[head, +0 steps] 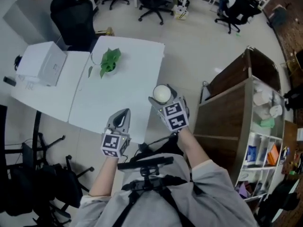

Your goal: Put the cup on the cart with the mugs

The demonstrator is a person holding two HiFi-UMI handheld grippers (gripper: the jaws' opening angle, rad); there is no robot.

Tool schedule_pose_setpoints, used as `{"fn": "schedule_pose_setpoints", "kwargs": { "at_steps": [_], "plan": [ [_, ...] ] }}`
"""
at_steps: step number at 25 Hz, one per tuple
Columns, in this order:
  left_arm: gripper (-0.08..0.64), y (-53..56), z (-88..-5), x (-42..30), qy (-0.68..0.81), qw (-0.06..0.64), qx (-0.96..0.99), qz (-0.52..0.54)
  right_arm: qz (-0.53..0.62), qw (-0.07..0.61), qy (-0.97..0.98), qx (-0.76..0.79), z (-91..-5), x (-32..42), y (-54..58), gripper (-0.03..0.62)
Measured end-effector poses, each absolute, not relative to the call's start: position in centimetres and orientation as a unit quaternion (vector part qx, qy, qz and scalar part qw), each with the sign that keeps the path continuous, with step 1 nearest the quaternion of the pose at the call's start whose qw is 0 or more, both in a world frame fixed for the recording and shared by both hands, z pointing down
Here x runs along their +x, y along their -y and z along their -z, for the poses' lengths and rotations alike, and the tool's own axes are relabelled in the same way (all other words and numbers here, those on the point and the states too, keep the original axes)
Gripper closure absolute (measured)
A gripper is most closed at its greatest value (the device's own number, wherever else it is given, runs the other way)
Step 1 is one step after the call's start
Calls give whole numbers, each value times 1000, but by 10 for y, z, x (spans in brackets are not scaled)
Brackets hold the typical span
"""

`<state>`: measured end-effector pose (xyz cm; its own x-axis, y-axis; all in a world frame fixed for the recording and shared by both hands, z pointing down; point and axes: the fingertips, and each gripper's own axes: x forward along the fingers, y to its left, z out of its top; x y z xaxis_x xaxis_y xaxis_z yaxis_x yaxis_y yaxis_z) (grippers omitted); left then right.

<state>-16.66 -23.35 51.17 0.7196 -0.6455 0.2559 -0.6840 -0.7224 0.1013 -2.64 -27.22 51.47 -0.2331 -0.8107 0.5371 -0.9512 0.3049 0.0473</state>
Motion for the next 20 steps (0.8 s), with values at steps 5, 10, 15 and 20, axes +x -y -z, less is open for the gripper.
{"fn": "schedule_pose_setpoints", "kwargs": {
  "at_steps": [5,10,15,20],
  "plan": [
    [557,217,-505,-98,287,78,950,-95,-153,239,737,614,-501,40,236,179],
    [557,194,-490,-22,229,80,966,-92,-157,222,707,653,-472,108,198,181],
    [557,163,-471,62,167,75,977,-106,-151,202,676,693,-440,183,163,181],
    [557,135,-441,142,105,57,989,-83,-142,186,646,726,-411,252,131,181]
  ]
}}
